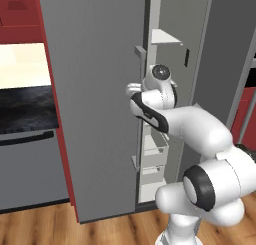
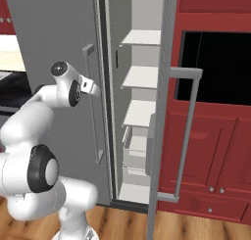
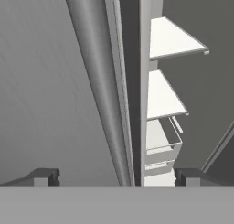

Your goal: Open the fridge, grab two sodas, and place both sodas inside the bowl with ice on the dining counter.

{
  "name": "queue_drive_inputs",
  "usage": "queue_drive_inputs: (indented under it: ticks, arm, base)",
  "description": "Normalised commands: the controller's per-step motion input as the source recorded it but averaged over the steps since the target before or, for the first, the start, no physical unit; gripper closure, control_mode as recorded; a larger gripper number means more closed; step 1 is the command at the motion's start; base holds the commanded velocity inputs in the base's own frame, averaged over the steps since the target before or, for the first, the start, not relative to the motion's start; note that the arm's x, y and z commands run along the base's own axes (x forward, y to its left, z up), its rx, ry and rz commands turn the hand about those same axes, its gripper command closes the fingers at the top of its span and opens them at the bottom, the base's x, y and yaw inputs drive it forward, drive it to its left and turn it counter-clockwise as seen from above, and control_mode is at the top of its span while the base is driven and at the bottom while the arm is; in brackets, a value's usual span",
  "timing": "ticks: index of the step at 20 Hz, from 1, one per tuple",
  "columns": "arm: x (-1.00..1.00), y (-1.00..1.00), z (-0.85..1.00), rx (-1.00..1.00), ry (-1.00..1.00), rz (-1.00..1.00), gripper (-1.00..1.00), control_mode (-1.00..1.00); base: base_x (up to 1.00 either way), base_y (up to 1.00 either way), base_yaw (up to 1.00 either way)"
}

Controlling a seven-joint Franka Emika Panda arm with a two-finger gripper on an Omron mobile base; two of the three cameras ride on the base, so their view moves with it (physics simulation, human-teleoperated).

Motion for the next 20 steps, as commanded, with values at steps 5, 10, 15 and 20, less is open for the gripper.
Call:
queue_drive_inputs:
  ticks: [5, 10, 15, 20]
  arm:
    - [0.16, -0.08, 0.00, 0.00, -0.05, 0.00, -1.00, -1.00]
    - [0.23, -0.09, 0.00, 0.00, -0.01, 0.00, -1.00, -1.00]
    - [0.49, 0.00, -0.06, 0.00, 0.00, 0.00, -1.00, -1.00]
    - [0.62, 0.00, -0.08, 0.01, 0.00, 0.03, -1.00, -1.00]
  base:
    - [0.00, 0.00, 0.00]
    - [0.00, 0.00, 0.00]
    - [0.00, 0.00, 0.00]
    - [0.00, 0.00, 0.00]
